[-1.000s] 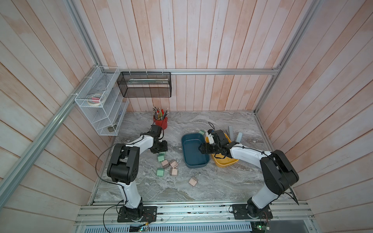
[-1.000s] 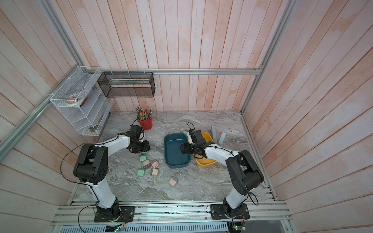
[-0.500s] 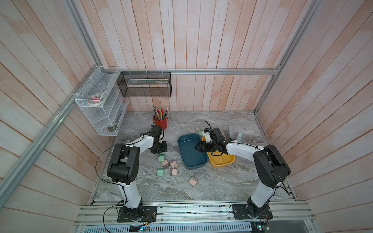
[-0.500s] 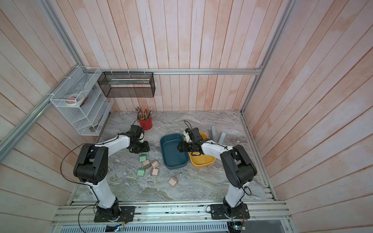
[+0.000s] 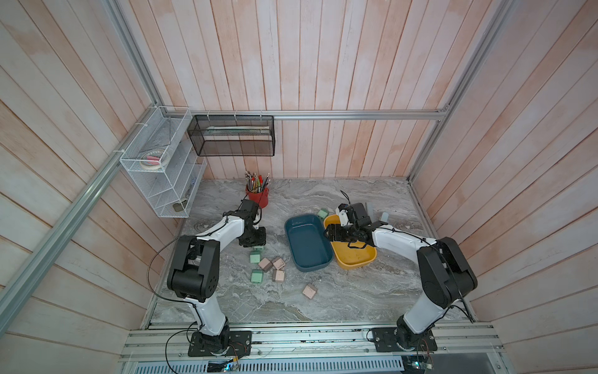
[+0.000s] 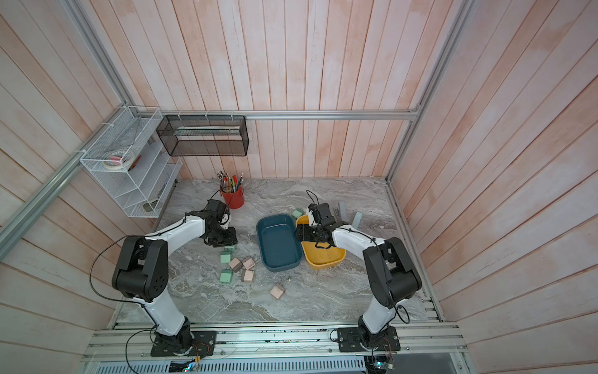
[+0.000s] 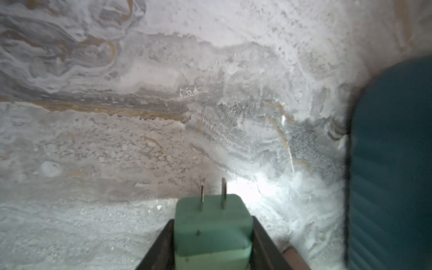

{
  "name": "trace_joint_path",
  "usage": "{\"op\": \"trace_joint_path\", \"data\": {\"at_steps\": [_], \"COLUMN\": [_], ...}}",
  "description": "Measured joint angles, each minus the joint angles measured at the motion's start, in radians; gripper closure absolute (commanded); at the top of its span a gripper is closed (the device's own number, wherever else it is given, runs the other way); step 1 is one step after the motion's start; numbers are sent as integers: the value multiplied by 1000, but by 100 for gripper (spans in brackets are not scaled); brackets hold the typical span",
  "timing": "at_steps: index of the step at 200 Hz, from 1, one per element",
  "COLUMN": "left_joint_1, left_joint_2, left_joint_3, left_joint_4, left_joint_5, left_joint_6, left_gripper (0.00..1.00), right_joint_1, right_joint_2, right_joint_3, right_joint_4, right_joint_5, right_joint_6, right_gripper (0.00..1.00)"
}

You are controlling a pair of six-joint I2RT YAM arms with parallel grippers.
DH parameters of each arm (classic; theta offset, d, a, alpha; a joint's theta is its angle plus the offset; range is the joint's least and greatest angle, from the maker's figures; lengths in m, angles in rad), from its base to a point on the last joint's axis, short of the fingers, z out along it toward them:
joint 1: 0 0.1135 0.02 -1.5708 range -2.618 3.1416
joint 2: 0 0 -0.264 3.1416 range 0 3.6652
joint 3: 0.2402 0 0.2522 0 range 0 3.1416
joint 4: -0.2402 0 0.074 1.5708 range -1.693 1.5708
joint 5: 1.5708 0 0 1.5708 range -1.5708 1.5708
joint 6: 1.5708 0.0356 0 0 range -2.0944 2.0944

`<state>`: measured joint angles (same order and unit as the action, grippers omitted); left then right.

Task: Place the plugs by color into the storage box
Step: Move the storage box to the center of the board, then place the plug in the storage box.

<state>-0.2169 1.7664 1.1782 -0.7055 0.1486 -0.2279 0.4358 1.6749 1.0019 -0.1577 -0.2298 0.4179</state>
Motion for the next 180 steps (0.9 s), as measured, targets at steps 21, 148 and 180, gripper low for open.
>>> {"op": "trace_joint_path", "data": {"at_steps": [21, 148, 180], "left_joint_1": [0, -188, -266], "left_joint_2": [-10, 31, 132], "left_joint_3": [41, 311, 412], "left_joint_4": [-28, -118, -116], "left_joint_5": [1, 9, 11], "left_joint_6": [-2, -163, -220], "left_gripper": [52, 53, 53], "right_joint_1": [-11, 27, 28], "right_joint_2": [-22, 6, 6], "right_joint_3": [1, 74, 72], "right_joint_4": [-1, 11, 29], "right_joint_5": [0, -50, -57], "right_joint_6": [0, 55, 72], "right_gripper": [20, 20, 20]}}
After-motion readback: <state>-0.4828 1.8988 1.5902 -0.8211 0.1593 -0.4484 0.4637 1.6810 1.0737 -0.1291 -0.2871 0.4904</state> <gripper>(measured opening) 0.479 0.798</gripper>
